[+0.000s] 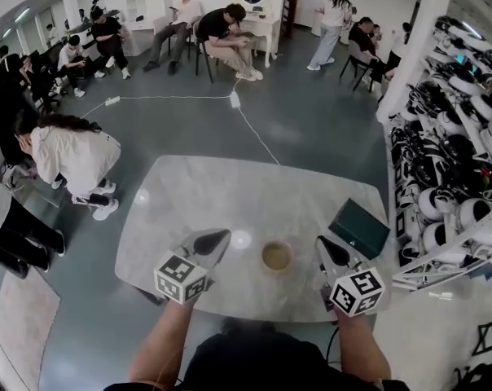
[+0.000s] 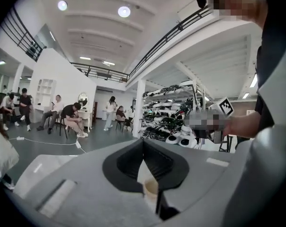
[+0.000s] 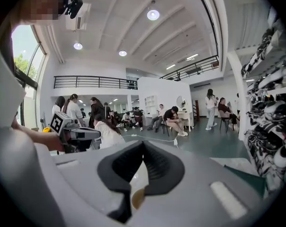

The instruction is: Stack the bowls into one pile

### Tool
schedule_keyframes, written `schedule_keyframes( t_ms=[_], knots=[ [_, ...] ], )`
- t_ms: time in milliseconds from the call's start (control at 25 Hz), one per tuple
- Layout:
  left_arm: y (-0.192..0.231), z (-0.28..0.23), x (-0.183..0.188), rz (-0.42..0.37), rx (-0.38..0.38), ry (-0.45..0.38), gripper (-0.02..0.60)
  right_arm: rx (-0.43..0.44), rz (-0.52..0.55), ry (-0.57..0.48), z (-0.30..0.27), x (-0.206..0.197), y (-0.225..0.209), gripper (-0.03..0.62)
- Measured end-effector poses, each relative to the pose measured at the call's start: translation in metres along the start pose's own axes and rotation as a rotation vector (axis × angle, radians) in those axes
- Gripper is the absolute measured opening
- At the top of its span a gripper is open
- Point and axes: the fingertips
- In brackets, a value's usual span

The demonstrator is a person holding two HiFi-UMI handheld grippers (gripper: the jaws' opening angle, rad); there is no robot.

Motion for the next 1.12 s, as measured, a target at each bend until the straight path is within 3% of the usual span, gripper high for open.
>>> schedule_keyframes(
  t_ms=[160, 400, 720, 880, 1120],
  knots=[
    [-0.007, -0.012, 0.029, -0.023, 0.035, -0.061, 0.009, 0.022, 0.027, -0.036, 0.005, 0.017, -0.017, 0.003],
    [0.001, -0.021, 0.052, -0.018, 0.117, -0.026, 0.009, 0.008, -0.024, -0.126, -0.004, 0.061, -0.037, 0.003],
    [0.01, -0.037, 0.102, -0.112, 0.089, -0.03, 0.009, 0.059, 0.059, -0.236, -0.01, 0.118, -0.014, 0.003],
    [0.009, -0.042, 0.111, -0.128, 0.11, -0.076, 0.009, 0.015, 0.075, -0.247, 0.0, 0.108, -0.03, 0.003],
    [0.01, -0.048, 0.074, -0.089, 0.122, -0.035, 0.009, -0.002, 0.006, -0.177, 0.0, 0.062, -0.044, 0.003]
  ],
)
Point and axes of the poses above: the fingertips, and each gripper's own axes: z backward along the fingers, y to its left, x out of its top, and after that the axes turned 15 degrees about -x, right-handed
